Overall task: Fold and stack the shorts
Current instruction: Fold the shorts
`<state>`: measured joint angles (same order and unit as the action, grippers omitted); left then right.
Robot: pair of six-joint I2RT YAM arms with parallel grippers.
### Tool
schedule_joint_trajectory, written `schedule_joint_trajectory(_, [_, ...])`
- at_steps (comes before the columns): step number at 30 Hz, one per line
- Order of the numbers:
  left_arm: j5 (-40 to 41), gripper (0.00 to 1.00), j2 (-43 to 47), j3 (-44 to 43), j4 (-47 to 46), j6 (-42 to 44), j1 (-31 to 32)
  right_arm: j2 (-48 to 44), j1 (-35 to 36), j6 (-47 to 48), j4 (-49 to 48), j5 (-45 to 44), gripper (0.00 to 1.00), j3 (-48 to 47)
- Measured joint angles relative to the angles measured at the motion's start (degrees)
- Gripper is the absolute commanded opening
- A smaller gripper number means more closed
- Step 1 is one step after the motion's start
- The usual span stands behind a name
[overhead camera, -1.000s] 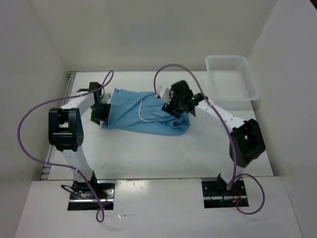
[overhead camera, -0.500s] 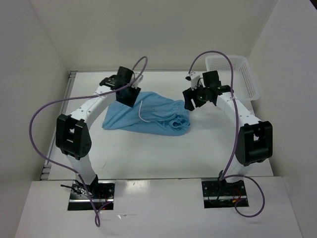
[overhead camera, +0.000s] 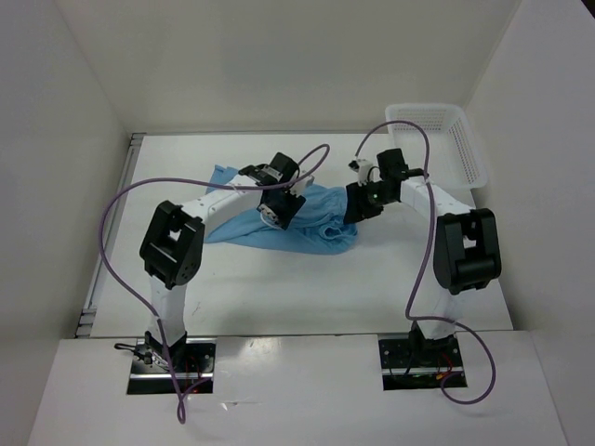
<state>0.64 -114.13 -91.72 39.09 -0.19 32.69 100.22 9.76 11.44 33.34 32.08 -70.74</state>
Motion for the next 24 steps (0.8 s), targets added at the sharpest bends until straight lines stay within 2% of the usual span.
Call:
schedule_joint_trajectory(2, [0.13, 0.61, -0.44, 0.02, -0.83, 0.00, 0.09, 1.60, 0.00, -0.98, -0.13, 0.20, 0.27, -0.44])
schedule_joint_trajectory(3, [0.33, 0.61, -0.48, 0.02, -1.01, 0.00, 0.07, 2.43, 0.00, -1.49, -0.11, 0.24, 0.16, -1.07])
schedule_joint_trajectory(7, [1.88, 0.60, -0.48, 0.02, -1.79, 0.00, 0.42, 6.10, 0.00, -3.08, -0.61, -0.07, 0.02, -6.71])
schedule_joint_trajectory(14, [3.96, 0.58, 0.81, 3.37, -1.77, 0.00, 4.79, 10.01, 0.00, -4.44, -2.97, -0.42, 0.01, -19.10])
schedule_joint_trajectory(20, [1.16, 0.58, 0.76, 6.16, -1.95, 0.00, 6.16, 15.02, 0.00, -6.51, -5.86, -4.28, 0.01, -23.65])
schedule_joint_trajectory(24, [0.50, 0.58, 0.48, 7.89, -3.43, 0.00, 6.10, 20.04, 0.00, -7.15, -6.99, -7.82, 0.08, -26.34])
